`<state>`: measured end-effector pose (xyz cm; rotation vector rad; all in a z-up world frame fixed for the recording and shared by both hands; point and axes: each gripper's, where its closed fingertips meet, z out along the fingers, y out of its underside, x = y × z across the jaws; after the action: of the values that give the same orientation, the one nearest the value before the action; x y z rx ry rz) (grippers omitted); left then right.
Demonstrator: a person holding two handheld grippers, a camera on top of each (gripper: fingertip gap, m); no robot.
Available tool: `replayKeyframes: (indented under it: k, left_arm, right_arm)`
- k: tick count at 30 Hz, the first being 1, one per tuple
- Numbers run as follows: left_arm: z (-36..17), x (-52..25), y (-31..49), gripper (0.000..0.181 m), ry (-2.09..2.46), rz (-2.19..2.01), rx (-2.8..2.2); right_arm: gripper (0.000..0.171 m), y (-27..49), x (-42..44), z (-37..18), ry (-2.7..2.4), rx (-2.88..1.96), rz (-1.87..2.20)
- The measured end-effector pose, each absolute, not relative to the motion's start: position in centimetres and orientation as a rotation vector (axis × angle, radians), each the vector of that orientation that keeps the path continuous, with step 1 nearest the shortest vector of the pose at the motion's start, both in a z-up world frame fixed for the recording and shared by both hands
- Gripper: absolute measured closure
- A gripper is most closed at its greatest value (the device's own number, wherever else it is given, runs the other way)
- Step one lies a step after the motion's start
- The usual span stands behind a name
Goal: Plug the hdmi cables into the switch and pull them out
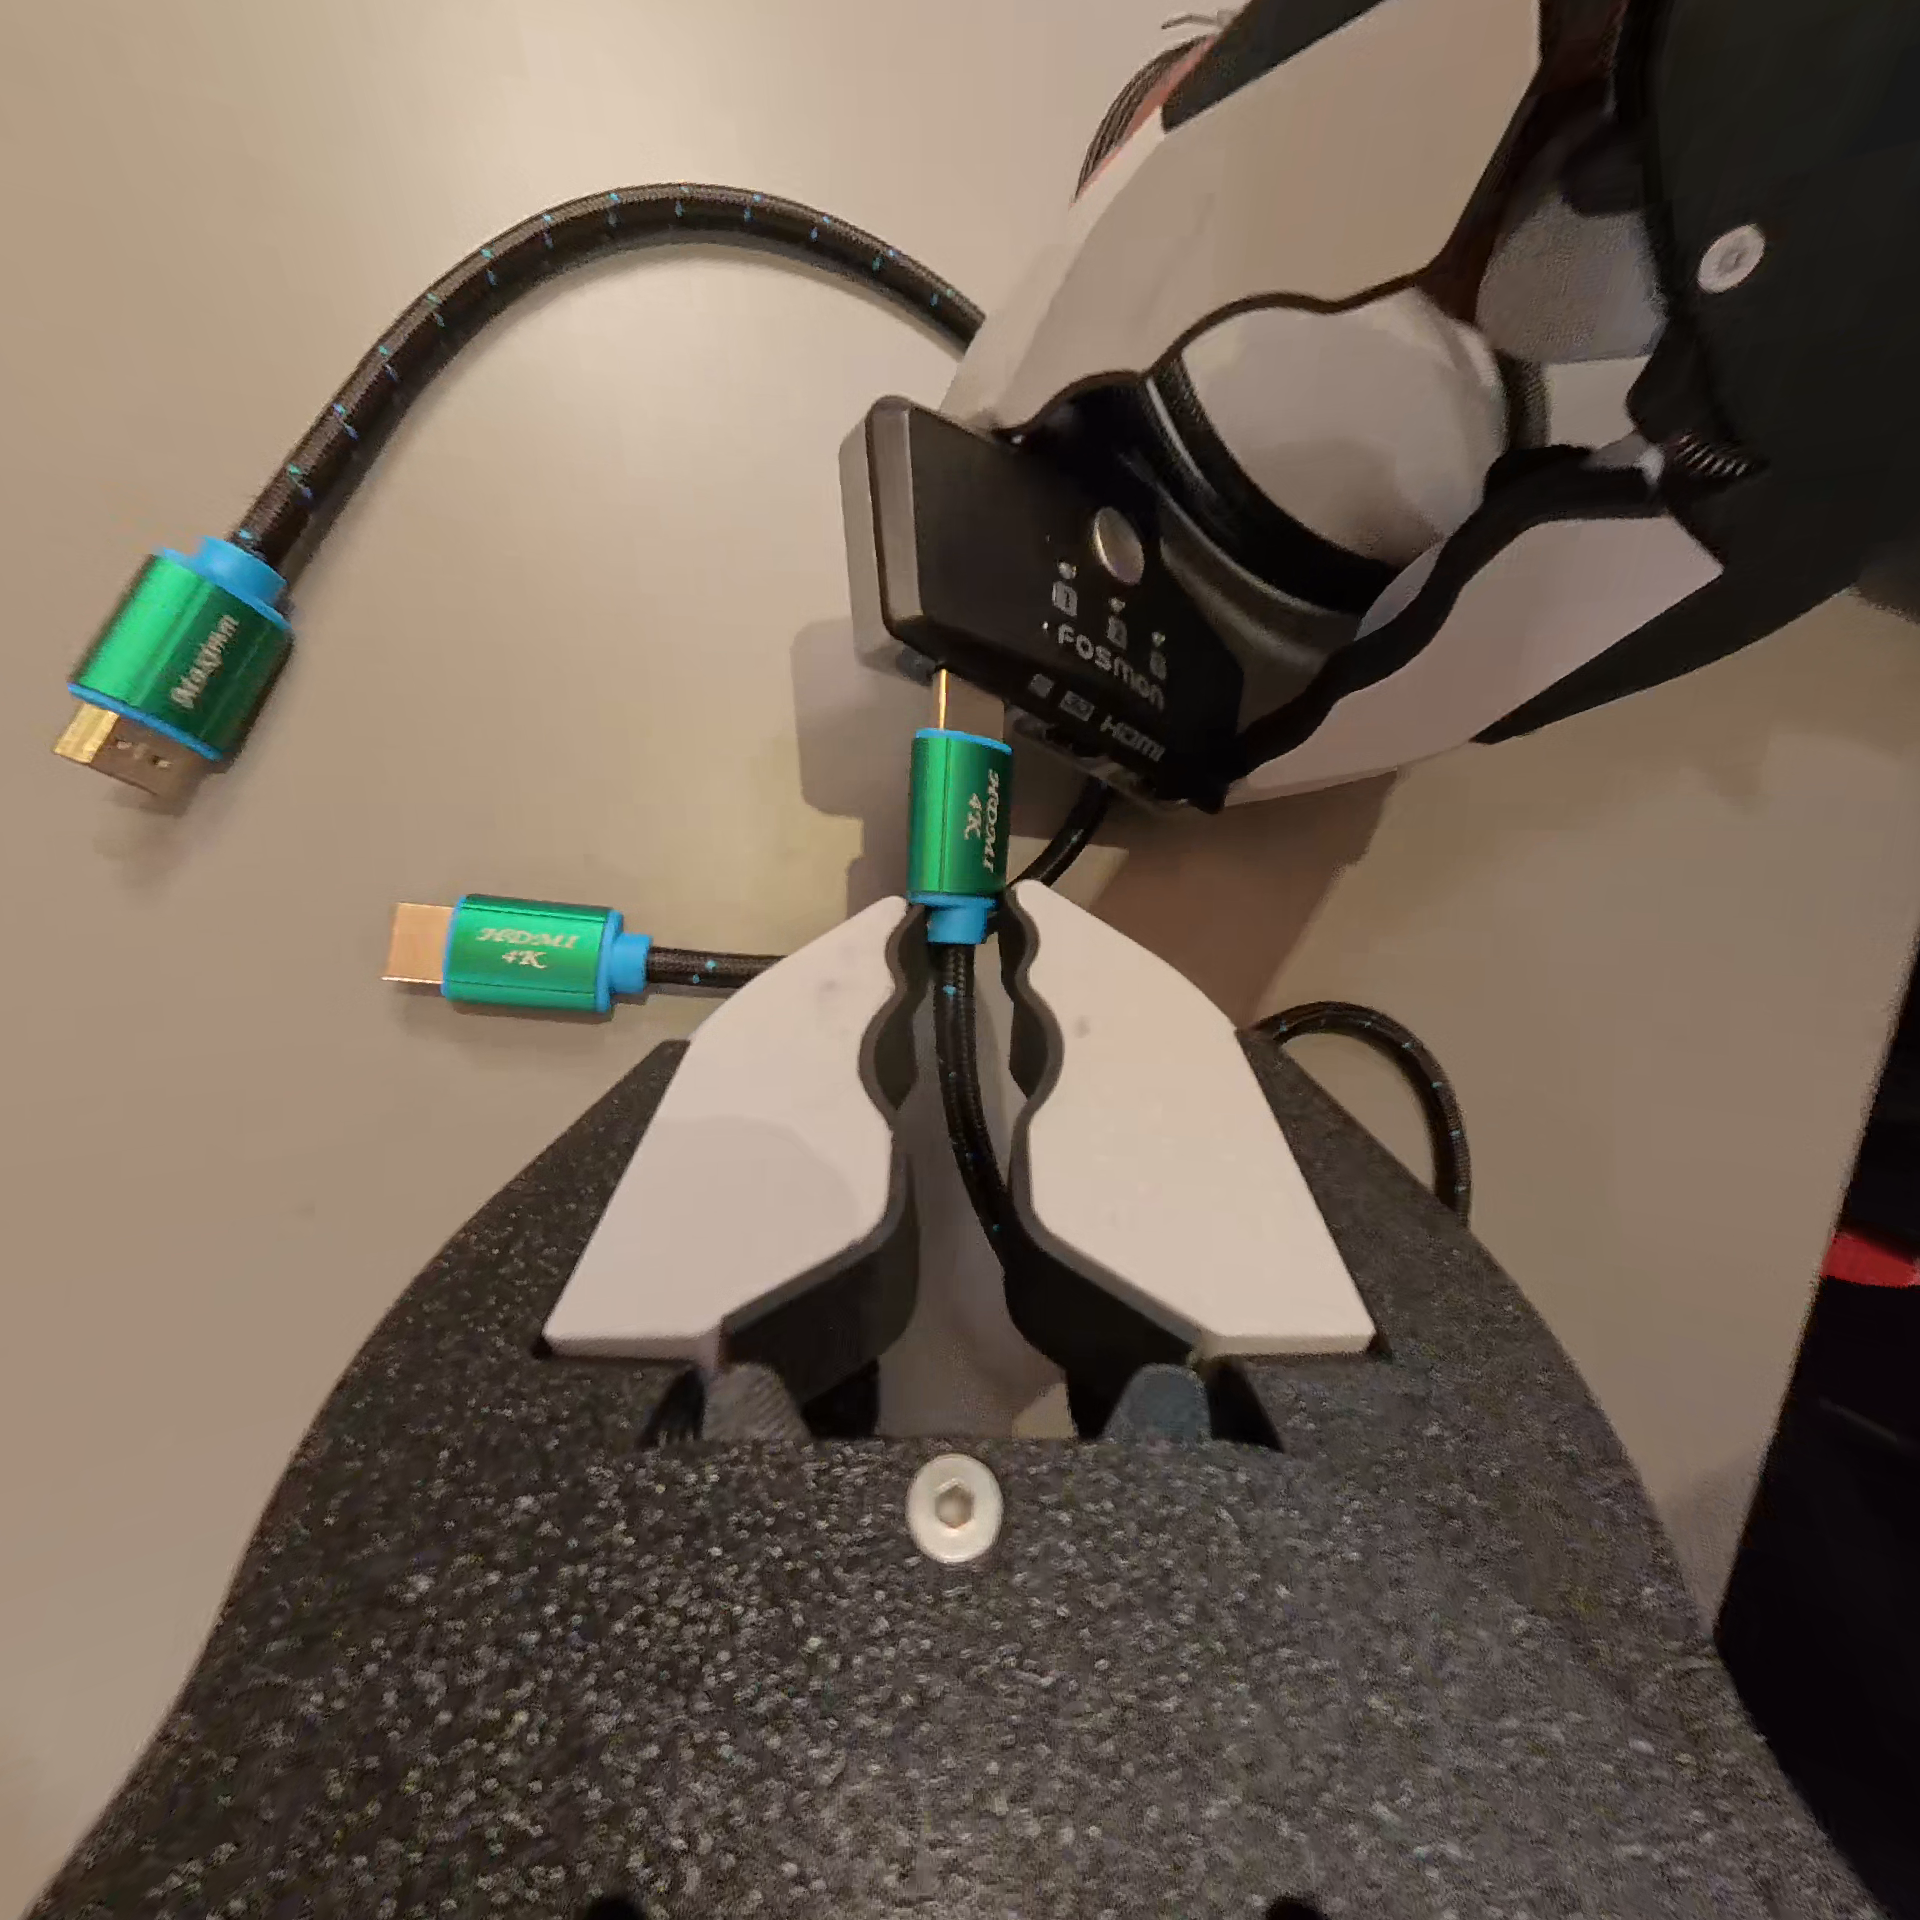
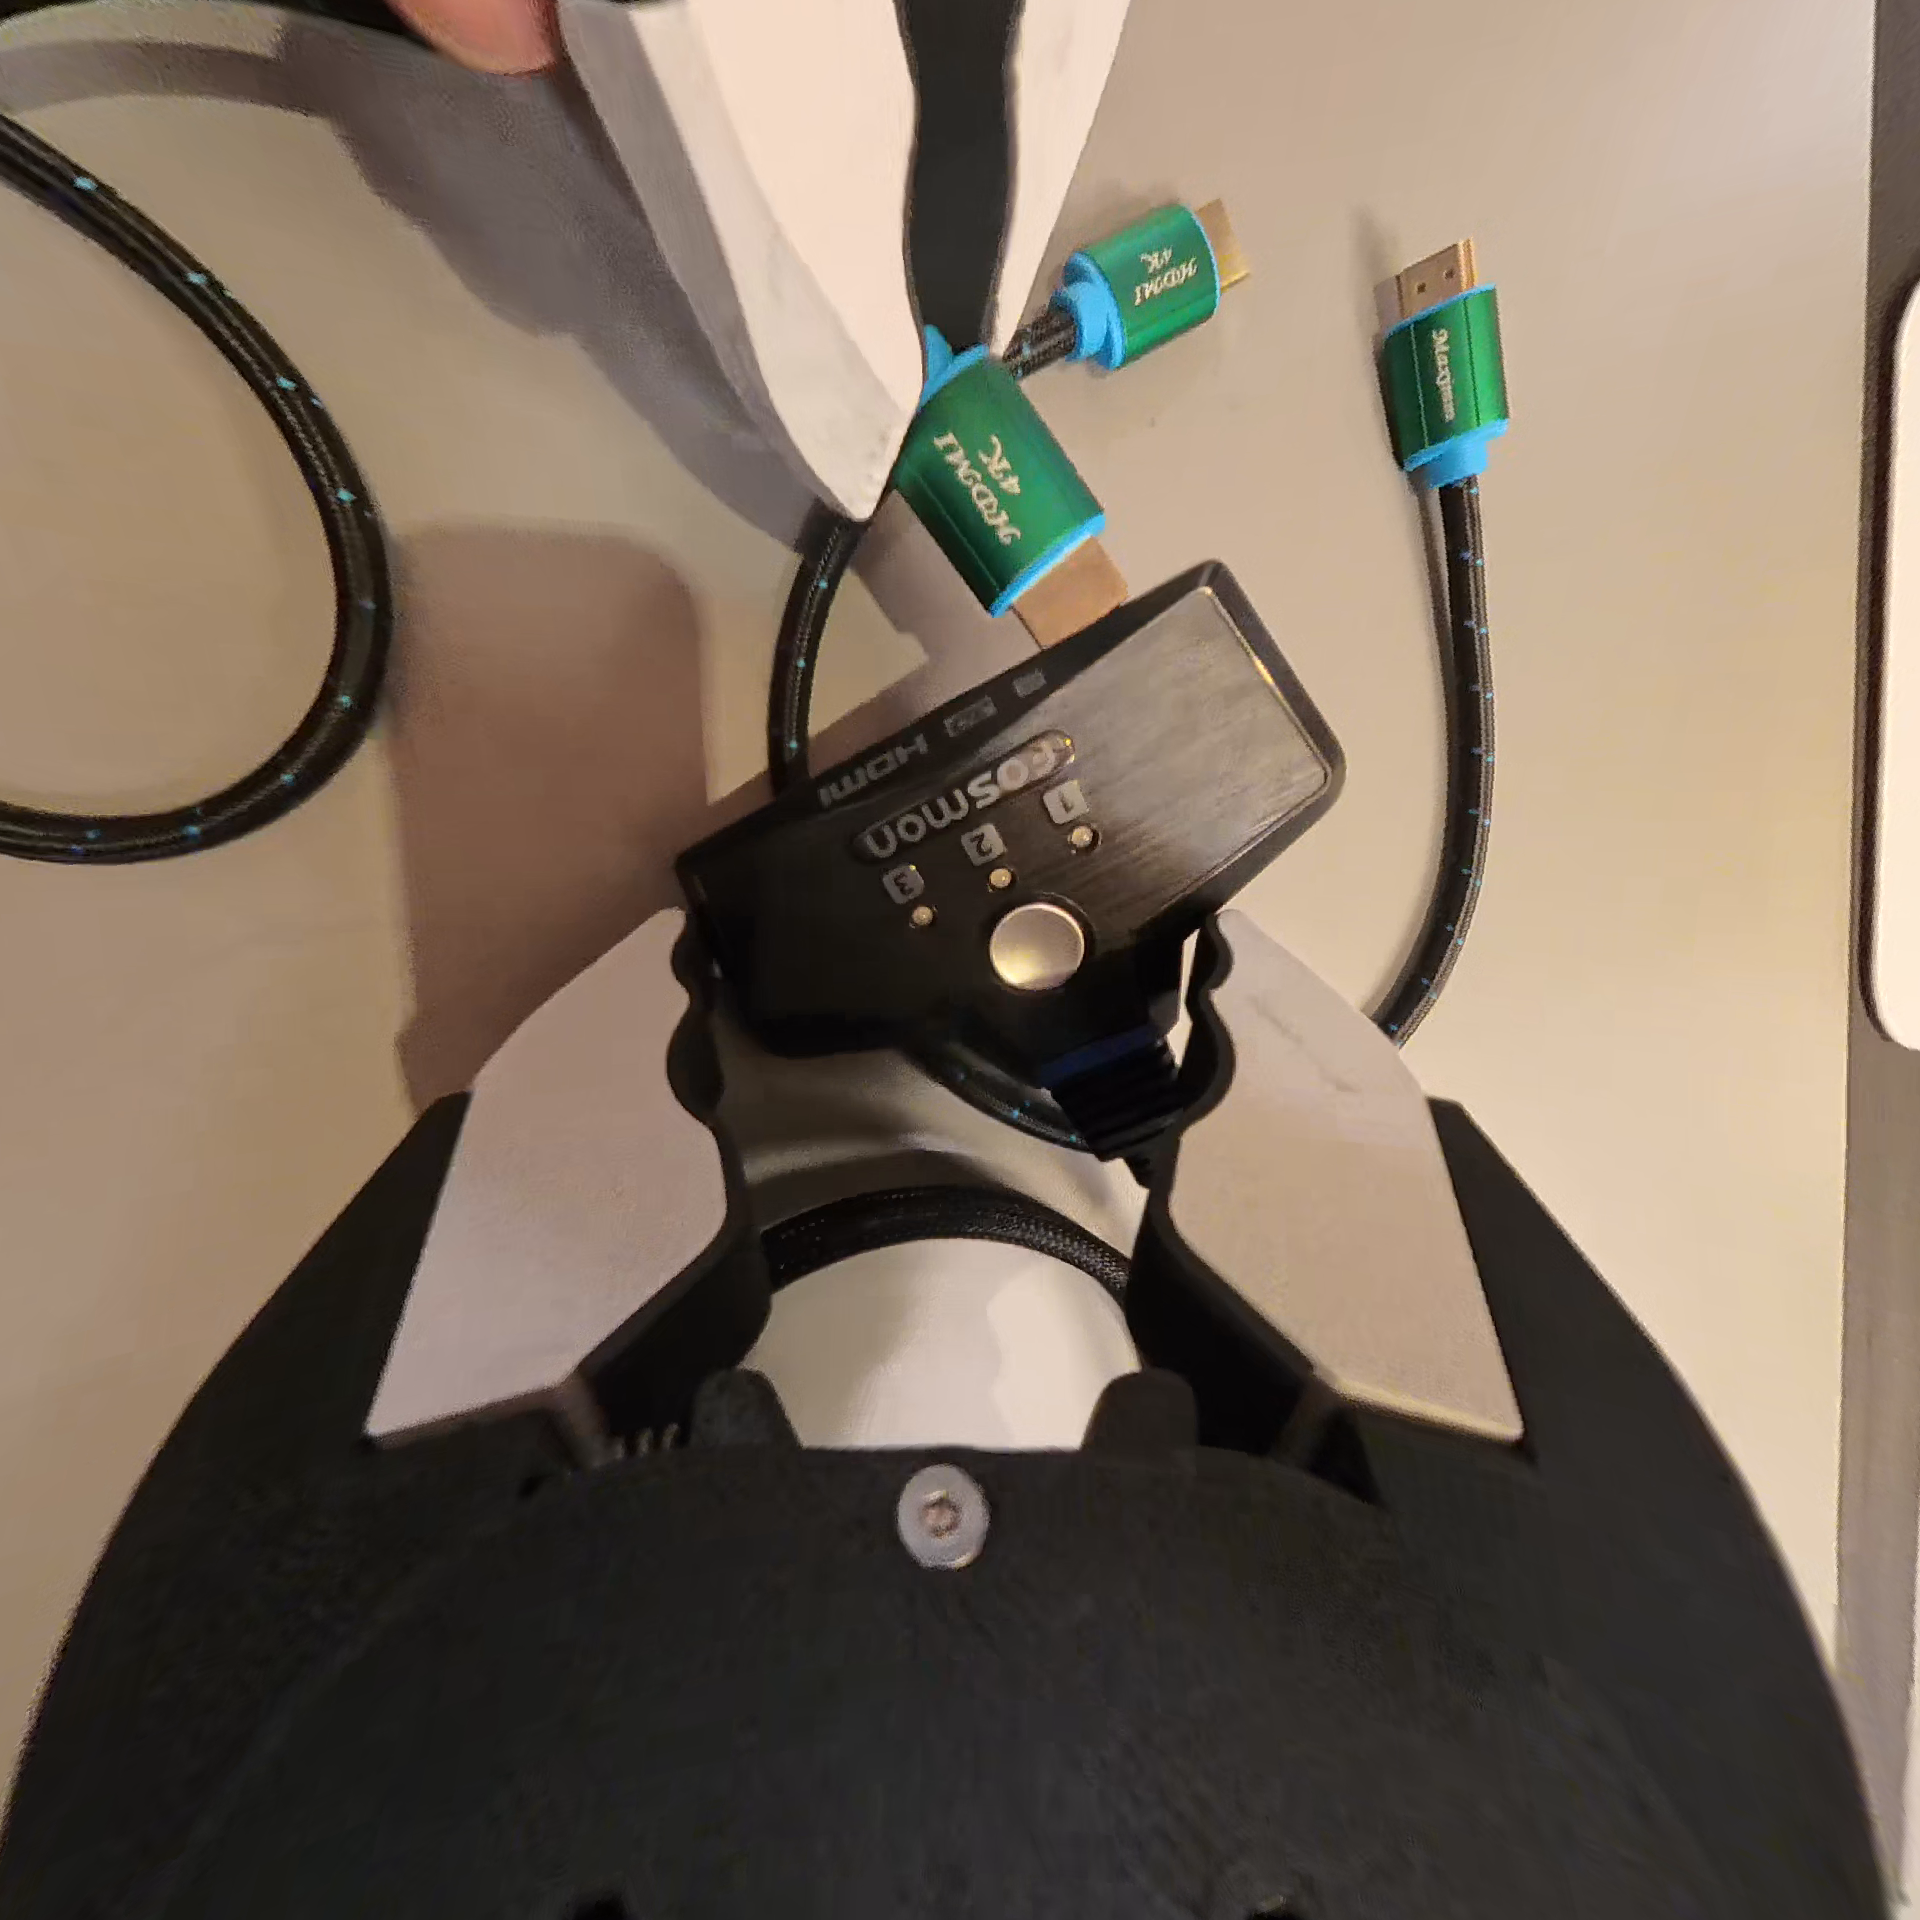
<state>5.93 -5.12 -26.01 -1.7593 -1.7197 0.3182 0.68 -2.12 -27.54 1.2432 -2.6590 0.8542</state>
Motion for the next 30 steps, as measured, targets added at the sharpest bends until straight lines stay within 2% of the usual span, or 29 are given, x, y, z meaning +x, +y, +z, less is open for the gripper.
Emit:
replayKeyframes:
  k: [1, 11, 16, 30]
  left_arm:
    - [-25.9, 6.1, -5.2, 0.168, -1.727, 0.344, -1.798]
    - [-25.8, 7.1, -5.5, 0.168, -1.749, 0.356, -1.862]
    - [-25.4, 7.8, -4.9, 0.17, -1.655, 0.216, -1.775]
    - [-24.3, 5.4, -6.1, 0.168, -1.635, 0.242, -1.463]
  right_arm:
    - [0.083, -2.2, 0.8, -27.5, -2.646, 1.246, 0.846]
    - [0.084, -2.5, 1.8, -27.5, -2.65, 1.229, 0.892]
    - [0.083, -2.5, 2.4, -27.5, -2.648, 1.265, 0.923]
    - [0.085, -3.3, 1.1, -27.0, -2.681, 1.194, 1.038]
